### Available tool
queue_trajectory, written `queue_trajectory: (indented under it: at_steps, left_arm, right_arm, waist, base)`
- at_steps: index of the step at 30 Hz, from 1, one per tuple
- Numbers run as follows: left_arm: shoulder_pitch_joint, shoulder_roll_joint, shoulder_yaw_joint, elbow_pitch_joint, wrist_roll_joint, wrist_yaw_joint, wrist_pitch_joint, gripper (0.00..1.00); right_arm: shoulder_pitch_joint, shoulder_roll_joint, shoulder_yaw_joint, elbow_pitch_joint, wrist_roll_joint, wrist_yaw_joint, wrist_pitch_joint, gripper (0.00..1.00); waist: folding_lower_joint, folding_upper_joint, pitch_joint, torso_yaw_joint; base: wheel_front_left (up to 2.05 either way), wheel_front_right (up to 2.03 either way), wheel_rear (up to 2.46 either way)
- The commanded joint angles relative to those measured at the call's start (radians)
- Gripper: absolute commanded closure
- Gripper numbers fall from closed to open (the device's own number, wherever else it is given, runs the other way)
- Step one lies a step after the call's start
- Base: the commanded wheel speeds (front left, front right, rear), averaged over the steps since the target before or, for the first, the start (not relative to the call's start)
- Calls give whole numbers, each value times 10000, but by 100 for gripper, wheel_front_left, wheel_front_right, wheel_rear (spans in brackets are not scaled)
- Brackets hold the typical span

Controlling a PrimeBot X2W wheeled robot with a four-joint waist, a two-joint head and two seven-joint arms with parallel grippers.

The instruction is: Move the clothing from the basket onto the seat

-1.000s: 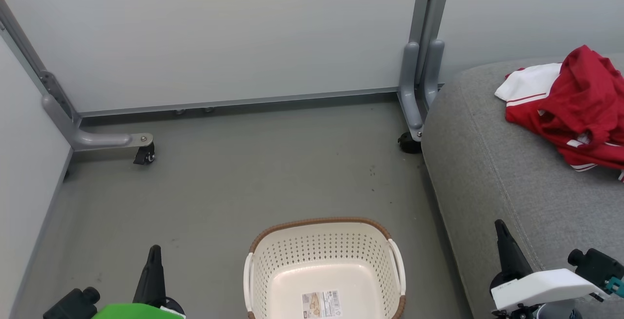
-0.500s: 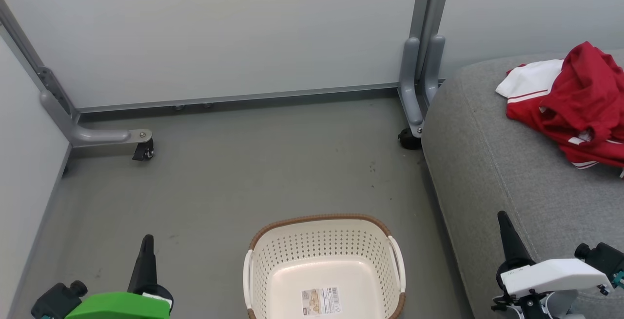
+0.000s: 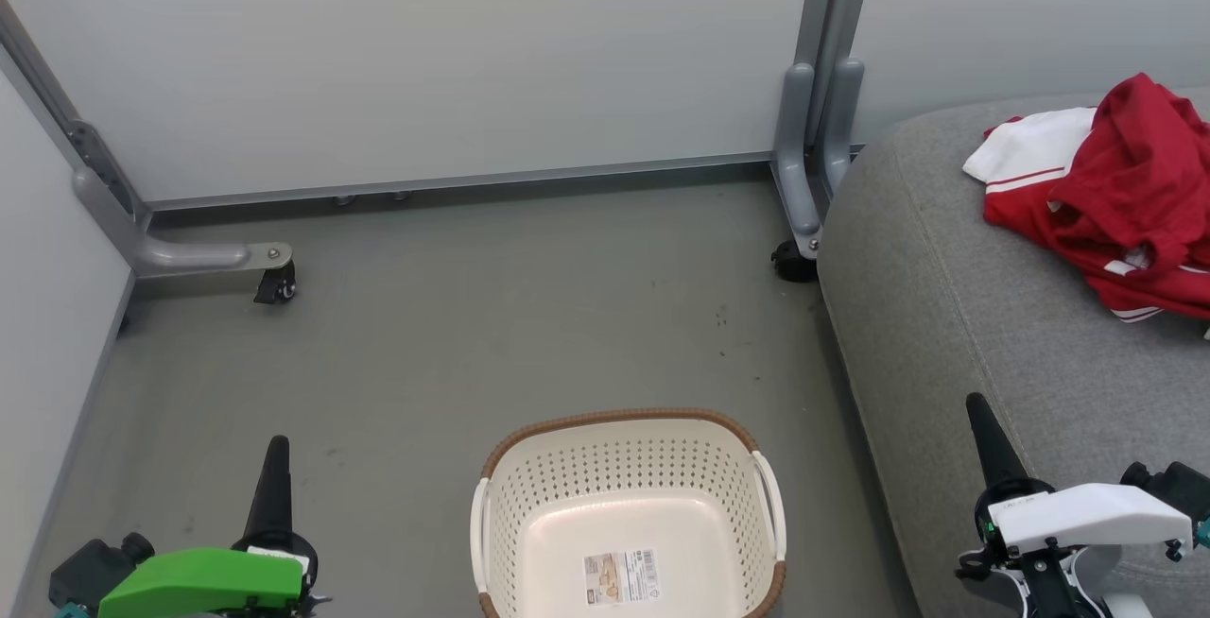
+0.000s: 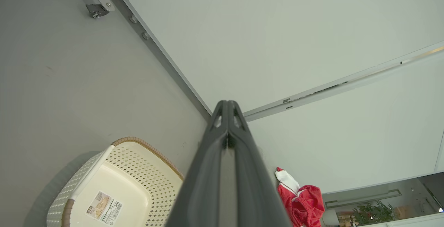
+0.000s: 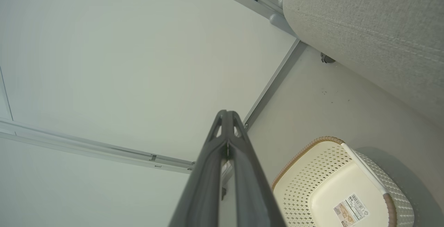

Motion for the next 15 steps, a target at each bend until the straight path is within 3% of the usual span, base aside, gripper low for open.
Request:
queue_trajectory:
  at_steps: [1, 15]
  left_arm:
    - [-319, 51, 65, -49, -293, -90, 58, 100]
    - [-591, 39, 285, 47, -1611, -178, 401, 100]
  right_arm:
    - [-273, -50, -62, -34, 295, 6, 76, 100]
    - [-520, -42, -213, 81, 1659, 5, 423, 100]
  waist:
    - [0, 0, 13, 0]
    - [0, 0, 132, -3]
  base:
    - [0, 0, 0]
    - [0, 0, 0]
